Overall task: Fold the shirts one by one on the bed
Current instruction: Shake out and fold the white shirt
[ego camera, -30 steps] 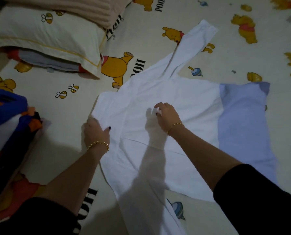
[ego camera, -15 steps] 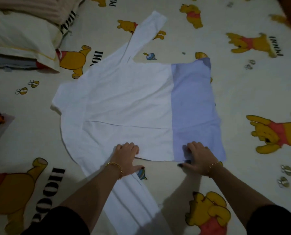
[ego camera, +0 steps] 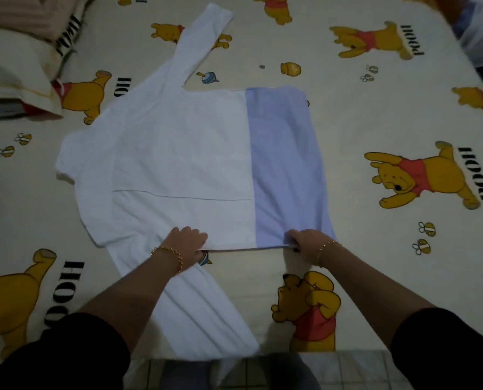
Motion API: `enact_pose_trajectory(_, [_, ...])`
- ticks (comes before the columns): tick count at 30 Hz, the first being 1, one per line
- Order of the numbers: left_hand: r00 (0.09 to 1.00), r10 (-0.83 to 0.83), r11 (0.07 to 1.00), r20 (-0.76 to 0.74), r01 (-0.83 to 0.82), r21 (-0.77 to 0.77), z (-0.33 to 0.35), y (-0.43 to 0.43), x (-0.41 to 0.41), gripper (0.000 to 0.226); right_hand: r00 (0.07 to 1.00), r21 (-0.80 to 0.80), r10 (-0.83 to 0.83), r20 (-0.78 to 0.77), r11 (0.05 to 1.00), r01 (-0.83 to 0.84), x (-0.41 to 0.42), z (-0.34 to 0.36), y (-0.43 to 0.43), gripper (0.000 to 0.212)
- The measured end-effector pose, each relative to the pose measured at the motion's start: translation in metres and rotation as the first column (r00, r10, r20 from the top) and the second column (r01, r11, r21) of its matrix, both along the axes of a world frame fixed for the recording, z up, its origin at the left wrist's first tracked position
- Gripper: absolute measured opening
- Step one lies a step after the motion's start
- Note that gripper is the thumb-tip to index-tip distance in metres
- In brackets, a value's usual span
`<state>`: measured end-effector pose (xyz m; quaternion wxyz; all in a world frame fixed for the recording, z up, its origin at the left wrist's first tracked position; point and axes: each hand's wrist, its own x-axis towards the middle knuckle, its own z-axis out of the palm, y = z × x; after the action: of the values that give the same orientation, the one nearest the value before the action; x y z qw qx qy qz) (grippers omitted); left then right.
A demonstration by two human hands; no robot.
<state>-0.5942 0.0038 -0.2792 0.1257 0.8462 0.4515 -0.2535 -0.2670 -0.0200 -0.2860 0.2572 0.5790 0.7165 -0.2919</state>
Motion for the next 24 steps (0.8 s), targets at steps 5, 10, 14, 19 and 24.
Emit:
enact_pose_trajectory(5, [0.999,0.044,0.999,0.032,-0.044,-0.004,0.006,0.000,-0.001,0.022,0.998,0.068,-0.035,-0.052,0.997,0.038,0.010,0.015,0.000,0.037])
enact_pose_trajectory(10, [0.991,0.056,0.996,0.121,-0.064,0.063,0.009,0.008,-0.005,0.020,0.994,0.179,0.089,0.055,0.979,-0.098,0.012,0.027,0.011,0.039])
enact_pose_trajectory(14, [0.963,0.011,0.984,0.269,-0.059,0.170,0.008,-0.003,-0.024,0.024,0.990,0.195,0.121,0.069,0.972,-0.132,-0.011,0.018,0.000,0.038])
enact_pose_trajectory(19, [0.962,0.060,0.973,0.265,-0.116,0.200,0.017,-0.017,-0.062,0.023,0.994,0.264,0.097,0.051,0.958,-0.107,-0.055,0.015,-0.014,0.033])
enact_pose_trajectory(24, [0.992,0.115,0.993,0.047,-0.114,-0.020,0.009,-0.027,-0.115,0.082,0.991,0.295,0.060,0.122,0.951,-0.094,-0.097,0.011,-0.008,0.034])
